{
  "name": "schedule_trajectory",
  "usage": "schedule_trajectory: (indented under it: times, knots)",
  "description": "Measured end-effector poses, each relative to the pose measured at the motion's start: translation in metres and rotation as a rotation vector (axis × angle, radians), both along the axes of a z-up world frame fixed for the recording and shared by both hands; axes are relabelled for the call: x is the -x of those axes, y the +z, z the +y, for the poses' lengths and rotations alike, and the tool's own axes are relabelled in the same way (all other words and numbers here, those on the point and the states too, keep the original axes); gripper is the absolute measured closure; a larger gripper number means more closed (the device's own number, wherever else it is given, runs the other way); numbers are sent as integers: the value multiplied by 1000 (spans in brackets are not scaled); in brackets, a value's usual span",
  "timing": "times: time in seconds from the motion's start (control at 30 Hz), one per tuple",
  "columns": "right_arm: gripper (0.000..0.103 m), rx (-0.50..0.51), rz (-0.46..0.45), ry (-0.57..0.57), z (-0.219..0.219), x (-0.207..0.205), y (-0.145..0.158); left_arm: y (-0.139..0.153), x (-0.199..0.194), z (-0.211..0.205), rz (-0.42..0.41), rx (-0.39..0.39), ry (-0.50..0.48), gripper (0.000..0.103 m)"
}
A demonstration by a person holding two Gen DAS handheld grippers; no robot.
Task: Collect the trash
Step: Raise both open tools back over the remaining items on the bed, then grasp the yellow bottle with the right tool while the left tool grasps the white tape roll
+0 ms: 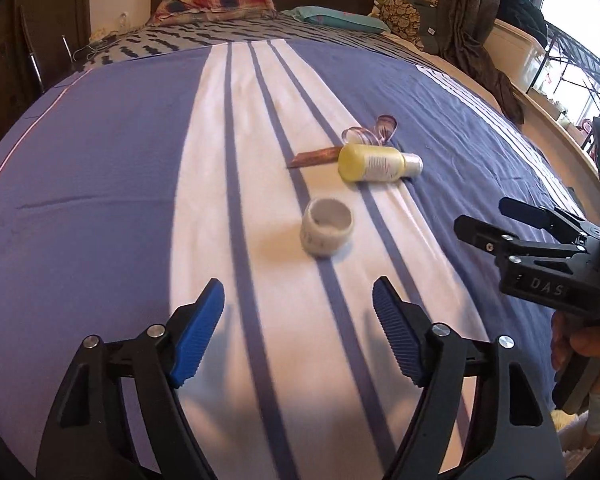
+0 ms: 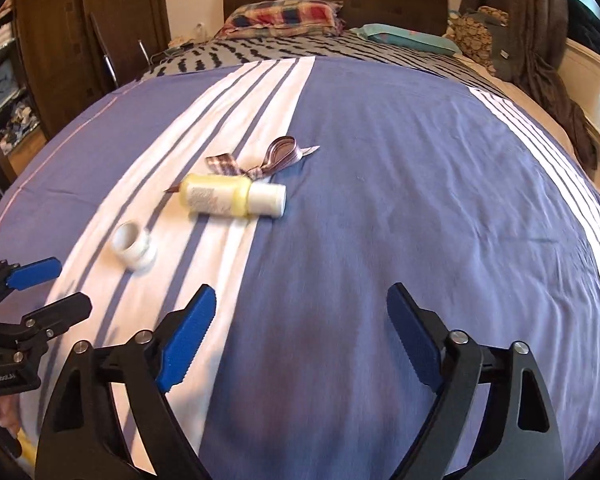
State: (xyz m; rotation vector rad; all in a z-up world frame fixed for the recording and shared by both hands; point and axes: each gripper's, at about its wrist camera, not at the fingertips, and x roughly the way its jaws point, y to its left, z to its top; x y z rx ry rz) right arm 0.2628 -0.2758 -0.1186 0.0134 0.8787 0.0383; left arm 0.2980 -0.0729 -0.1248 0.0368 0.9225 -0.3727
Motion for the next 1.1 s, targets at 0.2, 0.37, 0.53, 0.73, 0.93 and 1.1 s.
schedule_trajectory:
  times: [0.2,0.37,0.53,0.73,0.93,1.1]
  knots:
    - [20,27,14,41,7,-29,-9,-14,-35,-23,20,-16,-15,39]
    - [20,87,4,73,20,-45,-11,-15,-49,-22,12,-19,-6,68]
    - [20,119,-3,127,38,-62,-11,-14,-56,-15,-3,-39,-13,72]
    - [20,238,-16,164,56,-87,-13,-12,-65,2,0,-64,-2,72]
    - [19,244,-19,282,68,-115,-10,-11,-76,9,5,-69,-2,72]
    - [32,147,47,359,67,-136,-18,-15,-82,11,12,-52,-1,72]
